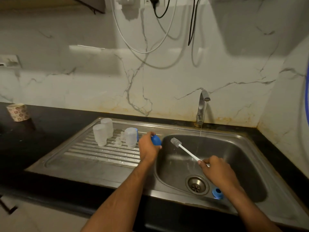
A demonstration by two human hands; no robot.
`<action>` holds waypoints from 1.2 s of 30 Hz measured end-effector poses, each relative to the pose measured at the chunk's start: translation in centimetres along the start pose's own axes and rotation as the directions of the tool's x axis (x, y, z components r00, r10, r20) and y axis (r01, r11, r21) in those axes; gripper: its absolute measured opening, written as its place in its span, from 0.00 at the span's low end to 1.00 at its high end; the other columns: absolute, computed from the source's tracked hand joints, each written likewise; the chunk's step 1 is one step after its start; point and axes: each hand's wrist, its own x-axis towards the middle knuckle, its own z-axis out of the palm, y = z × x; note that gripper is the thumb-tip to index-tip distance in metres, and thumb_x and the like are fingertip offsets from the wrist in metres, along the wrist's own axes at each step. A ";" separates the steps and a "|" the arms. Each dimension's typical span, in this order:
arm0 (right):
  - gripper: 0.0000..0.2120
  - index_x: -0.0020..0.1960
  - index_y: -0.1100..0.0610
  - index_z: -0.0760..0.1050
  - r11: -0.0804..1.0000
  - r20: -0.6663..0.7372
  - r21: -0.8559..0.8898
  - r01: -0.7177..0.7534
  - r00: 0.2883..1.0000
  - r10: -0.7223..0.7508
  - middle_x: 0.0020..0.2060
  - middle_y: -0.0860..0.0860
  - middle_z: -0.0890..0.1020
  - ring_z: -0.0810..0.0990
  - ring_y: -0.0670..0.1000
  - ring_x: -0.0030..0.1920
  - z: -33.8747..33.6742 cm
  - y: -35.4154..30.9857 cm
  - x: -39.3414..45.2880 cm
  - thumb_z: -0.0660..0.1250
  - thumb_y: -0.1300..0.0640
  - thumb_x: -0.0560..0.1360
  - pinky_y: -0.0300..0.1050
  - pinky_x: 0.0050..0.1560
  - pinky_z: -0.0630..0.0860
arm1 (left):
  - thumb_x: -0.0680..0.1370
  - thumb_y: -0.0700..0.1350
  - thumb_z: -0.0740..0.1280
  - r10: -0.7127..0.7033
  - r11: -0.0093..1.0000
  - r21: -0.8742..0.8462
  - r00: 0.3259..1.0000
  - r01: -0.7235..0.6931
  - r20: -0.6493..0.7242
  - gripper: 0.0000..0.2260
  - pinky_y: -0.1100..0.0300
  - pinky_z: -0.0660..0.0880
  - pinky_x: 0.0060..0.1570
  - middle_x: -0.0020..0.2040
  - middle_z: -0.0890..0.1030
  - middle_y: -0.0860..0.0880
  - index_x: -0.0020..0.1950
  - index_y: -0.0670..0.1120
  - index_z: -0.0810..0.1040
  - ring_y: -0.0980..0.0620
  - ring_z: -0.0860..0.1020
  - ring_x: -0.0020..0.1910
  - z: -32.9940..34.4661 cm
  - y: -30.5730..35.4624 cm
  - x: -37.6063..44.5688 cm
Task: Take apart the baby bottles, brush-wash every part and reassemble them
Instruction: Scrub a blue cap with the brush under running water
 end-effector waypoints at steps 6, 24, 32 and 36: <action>0.17 0.45 0.48 0.83 0.999 -0.029 -0.022 0.045 0.999 -0.045 0.33 0.44 0.81 0.81 0.47 0.36 1.1 -2.2 -1.6 0.63 0.38 0.80 0.48 0.38 0.80 | 0.72 0.35 0.76 0.057 0.988 0.150 0.996 -0.047 -0.066 0.23 0.49 0.80 0.60 0.60 0.81 0.48 0.64 0.48 0.76 0.48 0.80 0.60 -2.9 -3.1 -0.9; 0.16 0.48 0.48 0.83 0.998 -0.028 0.003 0.062 0.998 -0.062 0.35 0.46 0.83 0.82 0.46 0.38 1.7 -3.8 -0.8 0.63 0.39 0.81 0.50 0.43 0.82 | 0.75 0.35 0.72 0.103 0.962 0.260 0.992 -0.082 -0.068 0.22 0.49 0.79 0.60 0.61 0.78 0.46 0.66 0.47 0.72 0.47 0.78 0.60 -2.5 -4.7 1.5; 0.15 0.48 0.49 0.83 0.997 -0.008 0.036 0.065 0.998 -0.065 0.34 0.46 0.83 0.82 0.46 0.37 1.6 -3.9 -1.3 0.63 0.40 0.81 0.52 0.43 0.83 | 0.76 0.36 0.73 0.073 0.964 0.261 0.995 -0.051 -0.075 0.22 0.49 0.79 0.61 0.61 0.79 0.47 0.67 0.46 0.72 0.49 0.79 0.60 -2.8 -4.5 1.0; 0.16 0.46 0.49 0.83 0.998 -0.020 0.028 0.062 0.998 -0.062 0.34 0.47 0.83 0.82 0.46 0.37 1.6 -3.8 -1.3 0.64 0.40 0.81 0.52 0.44 0.83 | 0.75 0.38 0.74 0.095 0.957 0.283 0.992 -0.069 -0.079 0.20 0.51 0.80 0.59 0.59 0.80 0.49 0.64 0.48 0.74 0.50 0.80 0.58 -2.9 -4.1 0.9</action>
